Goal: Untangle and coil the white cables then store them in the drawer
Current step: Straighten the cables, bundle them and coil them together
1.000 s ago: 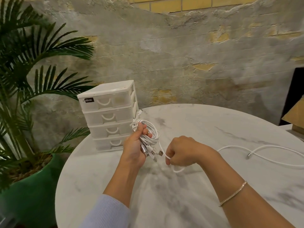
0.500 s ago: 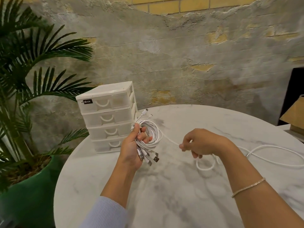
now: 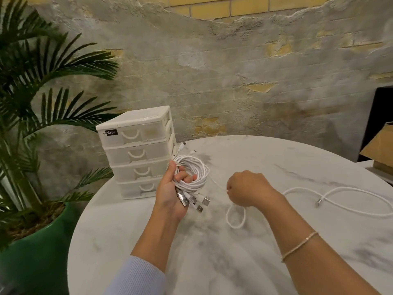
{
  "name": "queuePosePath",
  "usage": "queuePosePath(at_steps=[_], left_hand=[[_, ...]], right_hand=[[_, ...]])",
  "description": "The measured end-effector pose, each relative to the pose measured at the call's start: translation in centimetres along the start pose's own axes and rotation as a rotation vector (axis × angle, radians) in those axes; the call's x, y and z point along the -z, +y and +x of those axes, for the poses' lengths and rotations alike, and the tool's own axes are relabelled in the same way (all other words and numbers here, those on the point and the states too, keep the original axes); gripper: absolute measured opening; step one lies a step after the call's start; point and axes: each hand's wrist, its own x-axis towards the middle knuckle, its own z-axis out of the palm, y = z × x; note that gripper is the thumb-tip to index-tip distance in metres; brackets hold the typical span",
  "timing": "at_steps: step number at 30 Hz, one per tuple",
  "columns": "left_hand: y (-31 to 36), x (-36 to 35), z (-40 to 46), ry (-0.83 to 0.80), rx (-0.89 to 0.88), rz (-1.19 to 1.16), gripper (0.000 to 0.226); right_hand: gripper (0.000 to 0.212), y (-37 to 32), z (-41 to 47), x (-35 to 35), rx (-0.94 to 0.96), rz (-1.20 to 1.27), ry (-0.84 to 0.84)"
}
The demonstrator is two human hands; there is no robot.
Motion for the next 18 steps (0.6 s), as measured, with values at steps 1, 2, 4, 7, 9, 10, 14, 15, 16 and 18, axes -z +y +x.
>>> queuePosePath(at_steps=[1, 2, 4, 7, 9, 10, 14, 15, 16, 18], left_hand=[[-0.1, 0.0, 0.1, 0.014, 0.000, -0.005, 0.033], [-0.2, 0.0, 0.1, 0.026, -0.001, 0.017, 0.032], [-0.4, 0.1, 0.2, 0.076, -0.048, 0.195, 0.034], [-0.6, 0.2, 0.0, 0.159, -0.233, 0.734, 0.047], [-0.8, 0.1, -0.4, 0.094, -0.291, 0.920, 0.045], [-0.9, 0.0, -0.6, 0.046, -0.289, 0.980, 0.043], [-1.2, 0.0, -0.9, -0.055, -0.312, 1.205, 0.069], [-1.2, -0.1, -1.1, -0.074, -0.323, 1.247, 0.070], [-1.1, -0.1, -1.1, -0.087, -0.331, 1.284, 0.069], [-1.0, -0.4, -1.4, -0.136, -0.334, 1.348, 0.069]], right_hand=[[0.031, -0.7, 0.0, -0.2, 0.046, -0.056, -0.003], [0.030, -1.5, -0.2, -0.3, 0.101, -0.093, -0.003], [0.028, -2.8, -0.8, -0.3, 0.206, -0.121, 0.012], [0.023, -3.6, -1.6, 0.4, 0.299, -0.007, 0.019], [0.018, -3.7, -2.3, 1.1, 0.333, 0.143, 0.028], [0.016, -3.7, -2.5, 1.4, 0.358, 0.193, 0.038], [0.017, -3.1, -3.1, 2.3, 0.400, 0.320, -0.009], [0.017, -2.8, -3.1, 2.5, 0.386, 0.383, -0.031], [0.016, -2.4, -3.1, 2.7, 0.370, 0.453, -0.046], [0.014, -1.6, -3.2, 3.1, 0.335, 0.600, -0.066]])
